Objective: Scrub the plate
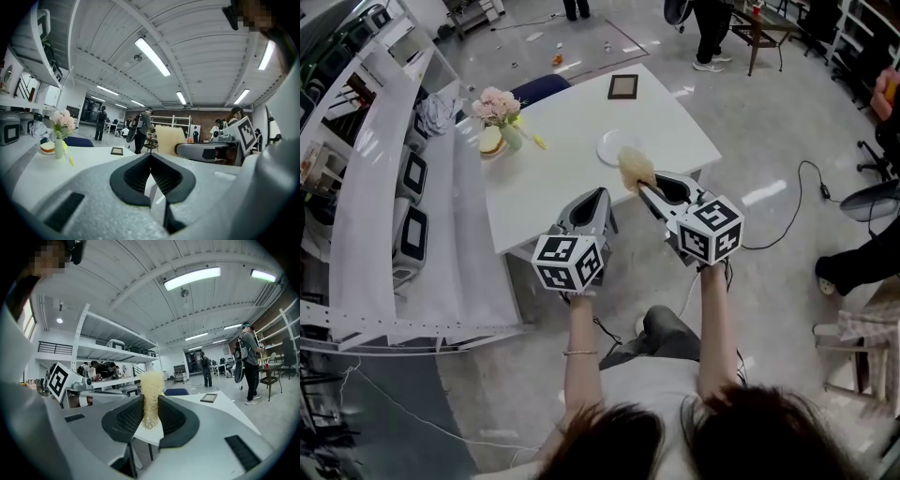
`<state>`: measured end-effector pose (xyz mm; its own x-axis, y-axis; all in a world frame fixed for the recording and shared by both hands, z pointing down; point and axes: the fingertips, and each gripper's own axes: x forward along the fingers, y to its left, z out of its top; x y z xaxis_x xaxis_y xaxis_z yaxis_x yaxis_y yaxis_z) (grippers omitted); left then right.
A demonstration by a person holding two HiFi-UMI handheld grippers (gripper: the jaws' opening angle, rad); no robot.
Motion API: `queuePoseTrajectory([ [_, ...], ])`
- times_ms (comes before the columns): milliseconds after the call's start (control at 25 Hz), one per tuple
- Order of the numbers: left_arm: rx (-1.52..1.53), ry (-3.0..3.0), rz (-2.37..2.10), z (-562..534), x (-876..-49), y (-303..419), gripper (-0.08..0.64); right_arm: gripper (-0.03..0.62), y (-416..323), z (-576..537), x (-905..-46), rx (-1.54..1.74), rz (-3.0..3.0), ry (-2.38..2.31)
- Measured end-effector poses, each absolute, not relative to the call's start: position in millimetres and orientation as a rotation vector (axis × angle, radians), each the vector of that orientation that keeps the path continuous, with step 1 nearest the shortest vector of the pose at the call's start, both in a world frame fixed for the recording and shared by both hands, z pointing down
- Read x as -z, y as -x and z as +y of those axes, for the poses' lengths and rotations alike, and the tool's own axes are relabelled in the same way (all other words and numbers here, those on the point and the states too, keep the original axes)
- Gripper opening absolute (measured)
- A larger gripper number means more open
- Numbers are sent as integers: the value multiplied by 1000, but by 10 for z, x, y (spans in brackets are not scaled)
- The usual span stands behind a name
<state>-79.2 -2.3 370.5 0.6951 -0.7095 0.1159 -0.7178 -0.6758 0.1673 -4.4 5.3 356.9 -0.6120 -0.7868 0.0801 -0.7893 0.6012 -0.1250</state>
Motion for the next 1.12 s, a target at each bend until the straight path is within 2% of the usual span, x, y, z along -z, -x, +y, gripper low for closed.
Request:
queuePoseTrajectory([
  [1120,-98,-2607,-1168,-1005,-3996,722,11,84,-100,-1037,-3801,-350,-2773,-1336],
])
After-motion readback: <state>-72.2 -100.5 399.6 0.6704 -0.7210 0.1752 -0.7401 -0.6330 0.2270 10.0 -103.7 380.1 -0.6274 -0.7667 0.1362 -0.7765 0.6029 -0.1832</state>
